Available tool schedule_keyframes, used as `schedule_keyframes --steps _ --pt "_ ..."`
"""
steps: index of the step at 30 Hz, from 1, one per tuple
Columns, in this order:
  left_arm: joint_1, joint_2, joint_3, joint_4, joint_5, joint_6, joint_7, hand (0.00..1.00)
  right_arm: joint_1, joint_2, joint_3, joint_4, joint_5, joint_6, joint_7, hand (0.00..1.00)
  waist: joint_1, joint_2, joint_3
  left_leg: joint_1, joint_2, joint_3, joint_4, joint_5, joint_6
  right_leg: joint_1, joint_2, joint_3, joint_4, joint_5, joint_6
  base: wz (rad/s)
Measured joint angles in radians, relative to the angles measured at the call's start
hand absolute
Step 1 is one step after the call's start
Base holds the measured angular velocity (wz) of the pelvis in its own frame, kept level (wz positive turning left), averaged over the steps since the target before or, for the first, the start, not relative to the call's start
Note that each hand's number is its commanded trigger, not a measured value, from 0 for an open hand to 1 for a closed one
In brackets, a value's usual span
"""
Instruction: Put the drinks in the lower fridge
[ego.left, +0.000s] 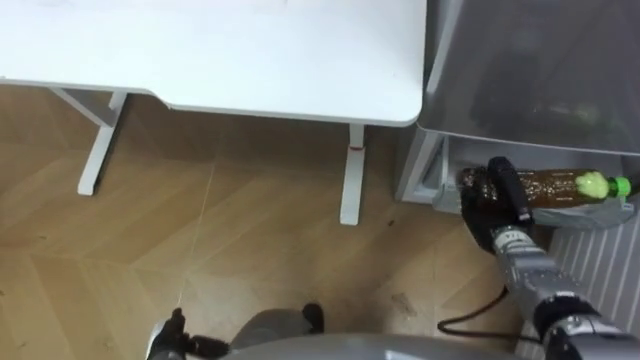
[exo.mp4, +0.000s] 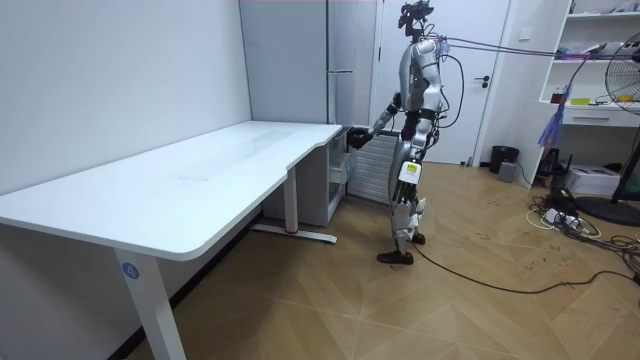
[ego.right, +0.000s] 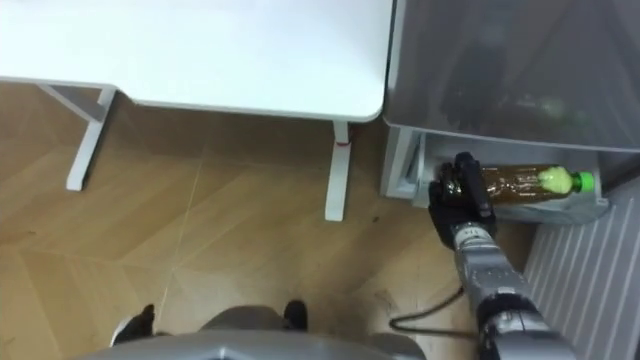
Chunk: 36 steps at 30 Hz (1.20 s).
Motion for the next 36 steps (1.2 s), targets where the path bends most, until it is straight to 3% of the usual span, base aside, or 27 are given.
schedule_keyframes --steps 6,10,12,18,20,28,29,30,31,36 --pt "-0.03 0.012 -0.004 0.009 0.0 0.005 -0.042 0.0 -0.085 -0.035 -0.038 0.091 0.009 0.021 0.001 1.0 0.017 -0.007 0.0068 -0.063 0.0 -0.005 0.004 0.014 0.002 -0.07 -0.003 -0.009 0.023 0.001 -0.002 0.04" --pt "-0.065 0.019 -0.004 0.048 0.001 0.008 -0.049 0.0 -0.133 -0.081 -0.052 0.167 0.017 0.021 0.001 1.0 0.059 -0.011 0.0142 -0.108 0.002 -0.007 0.001 0.03 0.003 -0.129 -0.004 -0.011 0.042 0.003 -0.005 0.04" --pt "-0.07 0.019 -0.004 0.063 -0.004 0.01 -0.049 0.0 -0.149 -0.084 -0.055 0.167 0.024 0.02 -0.001 1.0 0.071 -0.012 0.0164 -0.13 0.004 -0.005 0.0 0.036 0.002 -0.156 -0.005 -0.003 0.057 0.003 -0.005 -0.09" --pt "-0.115 0.024 -0.005 0.093 -0.009 0.02 -0.048 0.0 -0.208 -0.086 -0.057 0.173 0.053 0.024 -0.038 1.0 0.083 -0.04 0.035 -0.203 0.004 -0.006 0.001 0.061 0.008 -0.241 -0.01 -0.005 0.095 0.004 -0.009 0.02" --pt "-0.124 0.029 -0.005 0.095 -0.009 0.019 -0.048 0.0 -0.226 -0.097 -0.066 0.173 0.052 0.042 -0.043 1.0 0.082 -0.048 0.039 -0.234 0.004 -0.006 0.006 0.067 0.011 -0.275 -0.013 -0.006 0.111 0.004 -0.01 0.02" --pt "-0.143 0.049 -0.004 0.109 -0.006 0.025 -0.046 0.0 -0.266 -0.131 -0.077 0.175 0.049 0.061 -0.078 1.0 0.092 -0.049 0.0398 -0.307 0.004 -0.017 0.038 0.077 0.016 -0.351 -0.015 -0.004 0.156 0.006 -0.012 0.0" --pt "-0.143 0.048 -0.004 0.109 -0.006 0.025 -0.045 0.0 -0.27 -0.137 -0.077 0.175 0.046 0.064 -0.079 0.96 0.094 -0.049 0.0398 -0.314 0.004 -0.017 0.038 0.08 0.017 -0.361 -0.016 -0.002 0.163 0.005 -0.014 0.0" --pt "-0.143 0.049 -0.004 0.109 -0.006 0.025 -0.045 0.0 -0.271 -0.139 -0.077 0.175 0.046 0.064 -0.08 0.32 0.095 -0.049 0.0398 -0.317 0.004 -0.017 0.038 0.082 0.016 -0.365 -0.016 -0.002 0.165 0.005 -0.014 0.0" --pt "-0.143 0.048 -0.003 0.109 -0.006 0.025 -0.044 0.0 -0.273 -0.142 -0.077 0.175 0.044 0.064 -0.08 0.0 0.099 -0.049 0.0397 -0.321 0.005 -0.016 0.038 0.084 0.016 -0.371 -0.016 0.0 0.169 0.004 -0.014 0.0" --pt "-0.144 0.049 -0.001 0.108 -0.005 0.022 -0.037 0.0 -0.275 -0.148 -0.082 0.175 0.034 0.063 -0.104 0.0 0.1 -0.048 0.0392 -0.321 0.001 -0.016 0.044 0.085 0.017 -0.376 -0.023 0.001 0.189 -0.007 -0.016 0.03"
